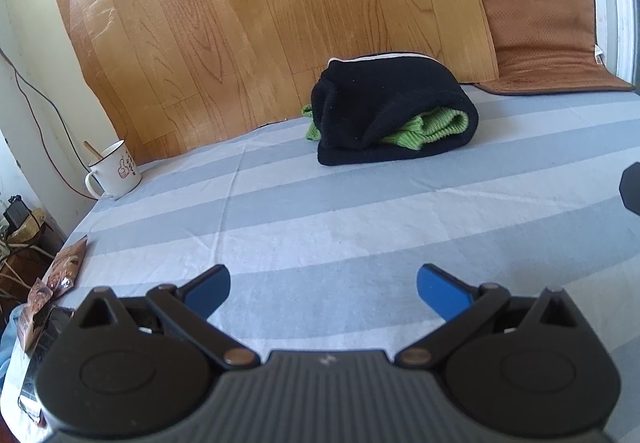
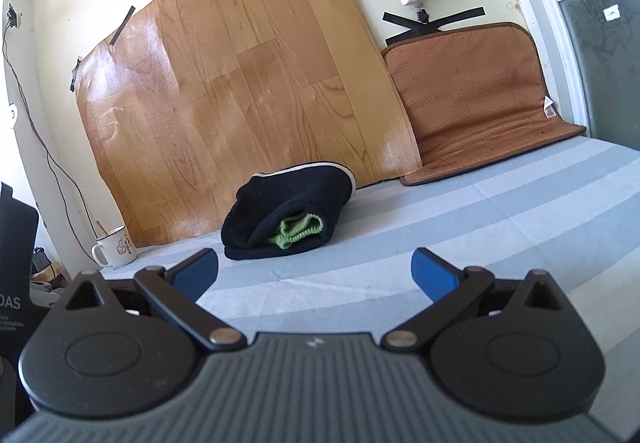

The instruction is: Fold small clothes

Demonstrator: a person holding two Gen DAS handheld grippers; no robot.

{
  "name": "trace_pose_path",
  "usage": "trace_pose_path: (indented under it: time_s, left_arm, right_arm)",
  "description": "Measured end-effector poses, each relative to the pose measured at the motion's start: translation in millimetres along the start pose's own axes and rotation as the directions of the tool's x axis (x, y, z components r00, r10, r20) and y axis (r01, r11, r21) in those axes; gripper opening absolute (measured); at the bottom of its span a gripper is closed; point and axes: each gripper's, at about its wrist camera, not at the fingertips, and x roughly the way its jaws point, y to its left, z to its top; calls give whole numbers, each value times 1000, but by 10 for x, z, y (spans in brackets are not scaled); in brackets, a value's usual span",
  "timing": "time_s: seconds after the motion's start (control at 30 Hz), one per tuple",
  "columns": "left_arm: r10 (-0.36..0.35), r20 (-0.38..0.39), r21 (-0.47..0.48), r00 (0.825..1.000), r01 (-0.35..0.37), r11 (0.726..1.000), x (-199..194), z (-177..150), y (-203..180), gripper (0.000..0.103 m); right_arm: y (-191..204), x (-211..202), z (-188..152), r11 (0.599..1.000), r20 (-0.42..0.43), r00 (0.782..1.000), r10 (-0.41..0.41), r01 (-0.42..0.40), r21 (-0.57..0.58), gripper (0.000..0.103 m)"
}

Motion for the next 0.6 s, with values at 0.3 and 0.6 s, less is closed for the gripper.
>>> trace_pose_path:
  time_s: [0.3,0.6]
  left_arm:
    - [1,-6,33,1000,-1,999,24,44,-136,103]
    - [-22,-10,49,1000,22,999,5,68,-244,103]
  right_arm:
    - [-139,-29,2,999,8,1000,-3,3,32,103]
    - [-229,-63,25,999,21,1000,-7,6,44,103]
